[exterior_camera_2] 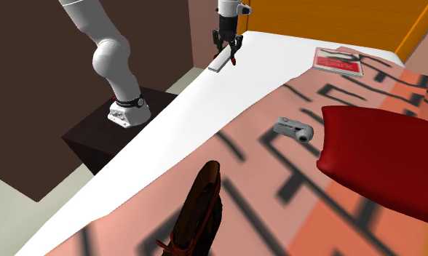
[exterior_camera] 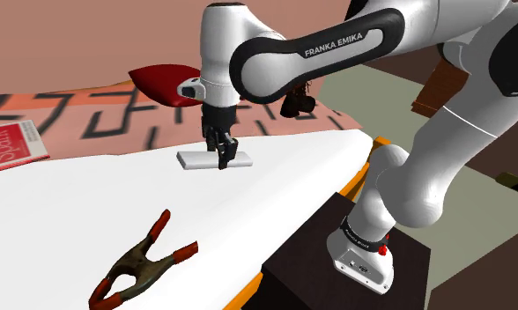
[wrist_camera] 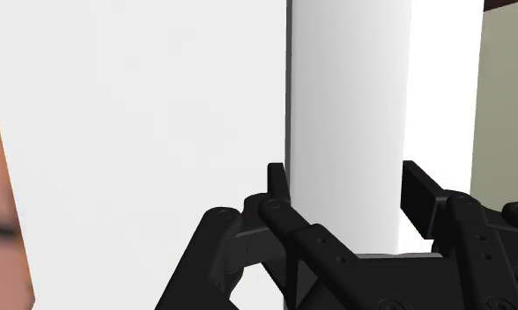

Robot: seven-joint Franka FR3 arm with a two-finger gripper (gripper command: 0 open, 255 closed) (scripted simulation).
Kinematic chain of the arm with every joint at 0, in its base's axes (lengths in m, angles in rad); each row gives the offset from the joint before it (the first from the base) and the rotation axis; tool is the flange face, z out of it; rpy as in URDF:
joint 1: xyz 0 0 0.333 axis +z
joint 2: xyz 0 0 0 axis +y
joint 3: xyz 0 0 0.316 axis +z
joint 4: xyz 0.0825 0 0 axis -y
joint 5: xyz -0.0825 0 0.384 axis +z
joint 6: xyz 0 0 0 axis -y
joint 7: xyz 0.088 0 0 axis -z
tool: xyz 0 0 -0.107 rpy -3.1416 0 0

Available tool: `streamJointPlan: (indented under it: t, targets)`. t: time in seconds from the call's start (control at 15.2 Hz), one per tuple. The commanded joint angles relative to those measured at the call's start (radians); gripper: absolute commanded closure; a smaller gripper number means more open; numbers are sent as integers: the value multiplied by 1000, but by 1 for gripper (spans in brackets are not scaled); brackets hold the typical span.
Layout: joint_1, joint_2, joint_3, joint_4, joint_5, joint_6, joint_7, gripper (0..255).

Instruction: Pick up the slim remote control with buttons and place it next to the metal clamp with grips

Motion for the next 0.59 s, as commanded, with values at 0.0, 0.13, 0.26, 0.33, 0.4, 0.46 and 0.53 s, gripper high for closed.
streamJointPlan:
  t: [0.0, 0.13, 0.26, 0.33, 0.4, 0.46, 0.53]
  targets:
    - [22, 11, 31, 14, 7, -1, 51, 255]
    - [43, 35, 61, 39, 12, -2, 100, 255]
    - [64, 62, 90, 69, 13, -4, 149, 255]
    - [72, 75, 102, 83, 13, -5, 169, 255]
    - [72, 79, 102, 74, 13, 9, 169, 255]
    - [72, 84, 102, 65, 13, 22, 170, 255]
    - [72, 88, 103, 56, 12, 36, 170, 255]
